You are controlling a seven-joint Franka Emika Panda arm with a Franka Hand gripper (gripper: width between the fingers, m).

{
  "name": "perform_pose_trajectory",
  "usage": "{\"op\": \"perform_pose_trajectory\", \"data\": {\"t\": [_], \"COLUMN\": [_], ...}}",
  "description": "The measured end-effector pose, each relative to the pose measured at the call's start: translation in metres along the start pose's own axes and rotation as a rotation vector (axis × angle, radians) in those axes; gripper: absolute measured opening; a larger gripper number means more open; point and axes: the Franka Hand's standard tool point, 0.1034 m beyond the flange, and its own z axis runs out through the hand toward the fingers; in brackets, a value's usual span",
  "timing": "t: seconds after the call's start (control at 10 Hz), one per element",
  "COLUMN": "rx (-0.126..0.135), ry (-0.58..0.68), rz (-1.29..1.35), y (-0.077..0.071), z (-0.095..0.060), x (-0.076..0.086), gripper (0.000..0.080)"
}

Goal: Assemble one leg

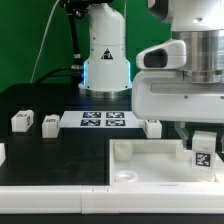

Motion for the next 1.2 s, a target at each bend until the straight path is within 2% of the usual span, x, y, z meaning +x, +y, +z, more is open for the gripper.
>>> {"op": "perform_pose_trajectory", "data": {"t": [0.4, 0.7, 0.8, 0.9, 1.0, 1.1, 1.2], "rx": [-0.005, -0.004, -0.004, -0.004, -0.009, -0.012, -0.031], "ry": [0.004, 0.003, 0.003, 0.003, 0.001, -0.005, -0.012], "rz": [0.287, 0.302, 0.262, 0.263, 0.165, 0.065, -0.056], "y": [-0.0011, -0.0013, -0.0013, -0.0014, -0.0013, -0.0024, -0.0041], "z": [0.0004, 0.0004, 0.0005, 0.0005, -0.0001, -0.0014, -0.0037], "x": [-0.0005, -0.0007, -0.0007, -0.0008, -0.0007, -0.0008, -0.0011], "gripper": [0.029, 0.029, 0.0471, 0.0586, 0.0586, 0.0637, 0.0646]}}
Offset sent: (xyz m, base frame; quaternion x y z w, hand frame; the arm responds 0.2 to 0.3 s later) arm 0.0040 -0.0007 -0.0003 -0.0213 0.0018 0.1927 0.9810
